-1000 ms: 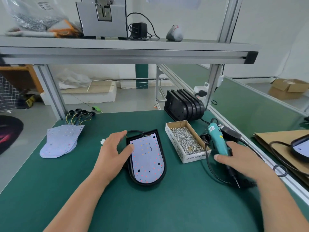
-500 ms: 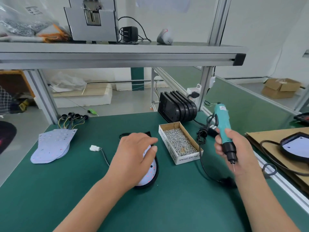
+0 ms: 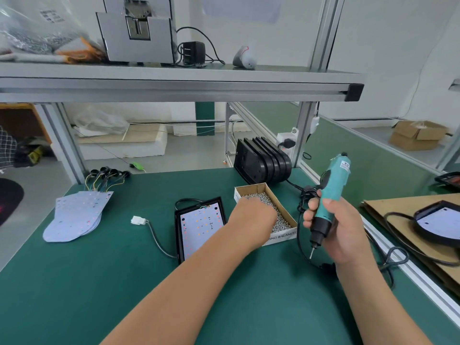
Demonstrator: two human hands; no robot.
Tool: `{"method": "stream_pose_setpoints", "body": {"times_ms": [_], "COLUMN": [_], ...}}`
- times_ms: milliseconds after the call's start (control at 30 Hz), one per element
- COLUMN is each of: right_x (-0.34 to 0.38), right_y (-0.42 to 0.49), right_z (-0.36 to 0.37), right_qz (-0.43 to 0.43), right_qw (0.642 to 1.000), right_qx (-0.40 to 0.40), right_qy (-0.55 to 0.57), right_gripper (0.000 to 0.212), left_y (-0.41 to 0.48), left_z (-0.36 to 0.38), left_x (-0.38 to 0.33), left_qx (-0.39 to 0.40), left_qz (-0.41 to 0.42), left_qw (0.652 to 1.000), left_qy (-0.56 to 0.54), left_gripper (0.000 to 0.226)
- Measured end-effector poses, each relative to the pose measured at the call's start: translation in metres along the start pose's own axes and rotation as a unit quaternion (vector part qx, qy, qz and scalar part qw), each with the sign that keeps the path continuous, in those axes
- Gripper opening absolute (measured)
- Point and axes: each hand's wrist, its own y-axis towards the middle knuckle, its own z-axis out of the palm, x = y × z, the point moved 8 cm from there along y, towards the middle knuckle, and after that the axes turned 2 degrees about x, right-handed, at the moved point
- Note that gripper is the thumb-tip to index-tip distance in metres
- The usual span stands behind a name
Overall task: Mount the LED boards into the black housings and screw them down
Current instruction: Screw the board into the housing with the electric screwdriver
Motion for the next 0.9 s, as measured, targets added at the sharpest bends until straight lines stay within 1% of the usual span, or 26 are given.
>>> {"method": "stream_pose_setpoints", "body": {"times_ms": [133,267,333,467,600,900], "right_x": [-0.003,-0.003,-0.002,-0.003,-0.005,-0.005], "right_y": [0.002,0.002,0.002,0.003,0.004,0.004], "right_z": [0.001,0.0,-0.001,-0.002,-0.003,-0.004], "right_qz": [0.009,0.009,0.006,0.006,0.01,0.012], "right_qw": [1.0,1.0,1.0,1.0,1.0,1.0], "right_qx": [0.009,0.007,0.006,0.006,0.001,-0.002], "right_qy": [-0.006,-0.006,-0.008,-0.01,-0.004,-0.001], "right_gripper": [0.025,0.024,0.023,0.022,0.026,0.027], "left_y": [0.016,0.024,0.024,0.023,0.019,0.011], "left_z": [0.008,0.016,0.017,0.02,0.021,0.017], "left_x": [-0.001,0.003,0.004,0.003,0.005,0.013], "left_qx": [0.041,0.071,0.075,0.057,0.041,0.023], "left_qz": [-0.007,-0.009,-0.007,-0.009,-0.027,-0.059], "left_qw": [0.999,0.995,0.993,0.995,0.994,0.979], "left_qy": [-0.013,-0.076,-0.09,-0.086,-0.098,-0.192], "left_gripper": [0.017,0.024,0.024,0.025,0.023,0.023]}}
